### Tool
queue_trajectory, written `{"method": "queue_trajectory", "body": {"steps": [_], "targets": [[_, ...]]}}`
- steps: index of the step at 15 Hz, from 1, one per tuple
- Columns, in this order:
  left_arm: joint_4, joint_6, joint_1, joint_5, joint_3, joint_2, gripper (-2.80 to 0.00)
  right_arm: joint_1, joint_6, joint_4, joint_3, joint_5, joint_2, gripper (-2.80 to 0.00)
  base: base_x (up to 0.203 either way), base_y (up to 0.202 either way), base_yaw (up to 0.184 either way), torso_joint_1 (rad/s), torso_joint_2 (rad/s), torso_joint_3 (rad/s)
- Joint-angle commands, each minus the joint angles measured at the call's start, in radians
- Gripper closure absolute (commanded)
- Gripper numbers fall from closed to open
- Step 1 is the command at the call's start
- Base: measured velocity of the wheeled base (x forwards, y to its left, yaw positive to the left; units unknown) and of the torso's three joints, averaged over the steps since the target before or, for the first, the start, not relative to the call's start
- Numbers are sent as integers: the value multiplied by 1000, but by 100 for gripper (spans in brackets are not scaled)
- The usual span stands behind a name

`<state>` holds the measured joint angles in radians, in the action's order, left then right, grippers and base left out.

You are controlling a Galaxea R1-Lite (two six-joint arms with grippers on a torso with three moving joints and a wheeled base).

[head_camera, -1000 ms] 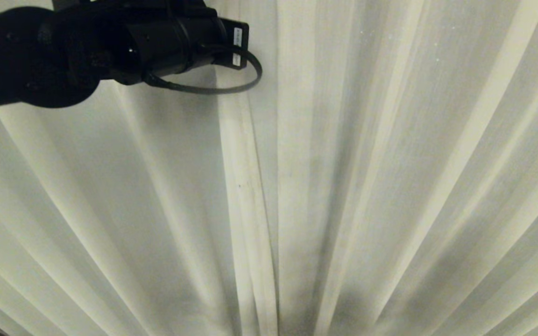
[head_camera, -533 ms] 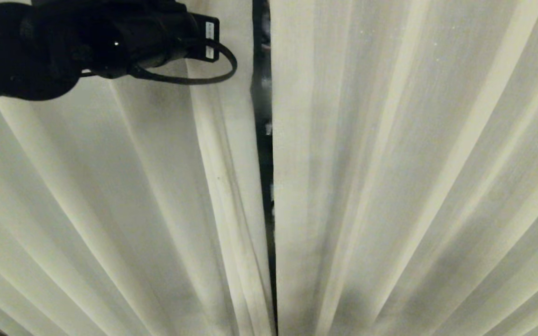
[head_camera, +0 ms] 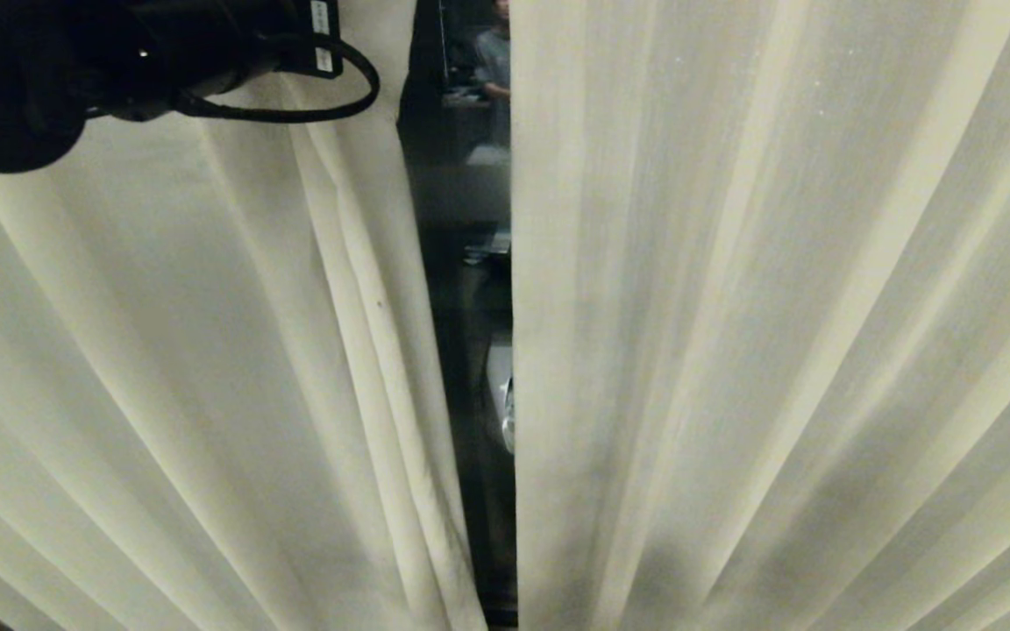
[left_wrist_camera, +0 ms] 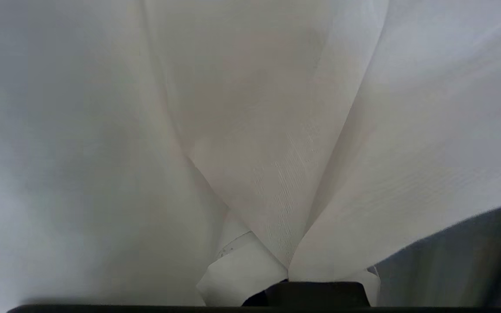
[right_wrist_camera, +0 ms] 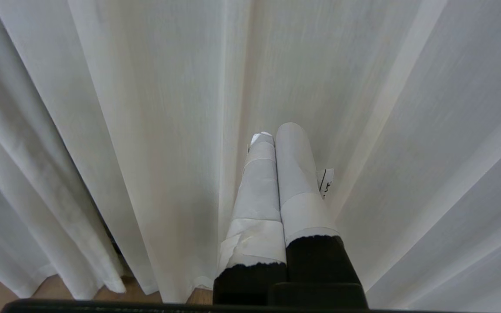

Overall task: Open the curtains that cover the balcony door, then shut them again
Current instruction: Pull the inner curtains open on both sides

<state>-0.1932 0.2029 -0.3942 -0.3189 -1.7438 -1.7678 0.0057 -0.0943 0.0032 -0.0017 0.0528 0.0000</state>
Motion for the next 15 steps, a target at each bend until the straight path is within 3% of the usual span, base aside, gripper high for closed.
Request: {"method": "queue_trajectory", "body": {"steps": [1, 15], "targets": [[-2, -2, 34, -2, 3, 8, 0, 0, -1, 0, 0, 1, 2, 0, 0, 0, 0, 0, 0, 0], [-6, -17, 113, 0, -3, -30, 0, 0, -1, 0, 0, 1, 2, 0, 0, 0, 0, 0, 0, 0]]}}
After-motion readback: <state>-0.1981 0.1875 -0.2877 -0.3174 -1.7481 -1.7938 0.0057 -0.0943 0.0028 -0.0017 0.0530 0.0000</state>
